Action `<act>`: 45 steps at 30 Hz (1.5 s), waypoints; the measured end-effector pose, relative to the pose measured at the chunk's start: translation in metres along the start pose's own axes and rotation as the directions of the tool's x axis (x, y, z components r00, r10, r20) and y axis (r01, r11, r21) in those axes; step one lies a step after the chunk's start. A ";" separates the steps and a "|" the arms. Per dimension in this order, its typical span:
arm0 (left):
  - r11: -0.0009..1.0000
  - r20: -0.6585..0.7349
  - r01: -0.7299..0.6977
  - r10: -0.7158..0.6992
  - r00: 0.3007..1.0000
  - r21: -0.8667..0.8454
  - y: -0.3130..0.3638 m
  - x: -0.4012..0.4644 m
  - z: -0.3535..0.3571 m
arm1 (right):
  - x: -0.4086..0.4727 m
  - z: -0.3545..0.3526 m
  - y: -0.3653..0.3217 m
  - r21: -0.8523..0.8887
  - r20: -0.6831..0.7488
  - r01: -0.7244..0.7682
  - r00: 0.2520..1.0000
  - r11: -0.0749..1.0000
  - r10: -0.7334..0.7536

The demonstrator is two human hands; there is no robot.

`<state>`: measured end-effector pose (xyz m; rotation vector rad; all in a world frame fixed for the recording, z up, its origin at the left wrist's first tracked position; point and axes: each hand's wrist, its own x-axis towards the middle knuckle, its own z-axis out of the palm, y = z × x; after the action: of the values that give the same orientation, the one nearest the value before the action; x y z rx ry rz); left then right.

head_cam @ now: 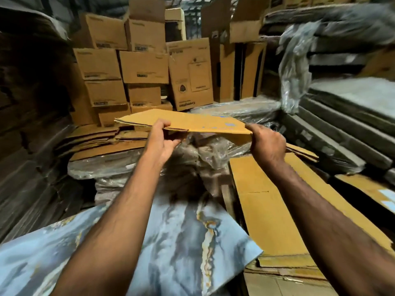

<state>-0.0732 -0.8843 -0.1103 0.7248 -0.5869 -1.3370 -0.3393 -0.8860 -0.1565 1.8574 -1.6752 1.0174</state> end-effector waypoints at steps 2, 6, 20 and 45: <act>0.999 0.046 0.037 -0.037 0.998 0.001 -0.025 0.012 0.027 | 0.005 0.002 0.038 -0.032 -0.024 -0.005 1.000 0.999 0.005; 0.992 0.060 0.121 -0.119 0.991 -0.040 -0.090 0.037 0.073 | 0.011 0.008 0.117 -0.058 -0.069 -0.012 0.998 0.998 0.008; 0.753 -0.149 0.647 -0.631 0.761 0.121 -0.341 0.075 0.111 | -0.049 0.075 0.319 -0.243 0.742 0.207 0.669 0.948 0.045; 0.720 -0.466 0.694 -0.617 0.634 -0.008 -0.444 0.059 0.079 | -0.128 0.114 0.383 -0.158 0.845 0.170 0.534 0.973 0.044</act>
<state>-0.4116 -0.9873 -0.3963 1.4457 -0.0394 -1.7259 -0.6855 -0.9526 -0.3834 2.4014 -2.0527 -0.2498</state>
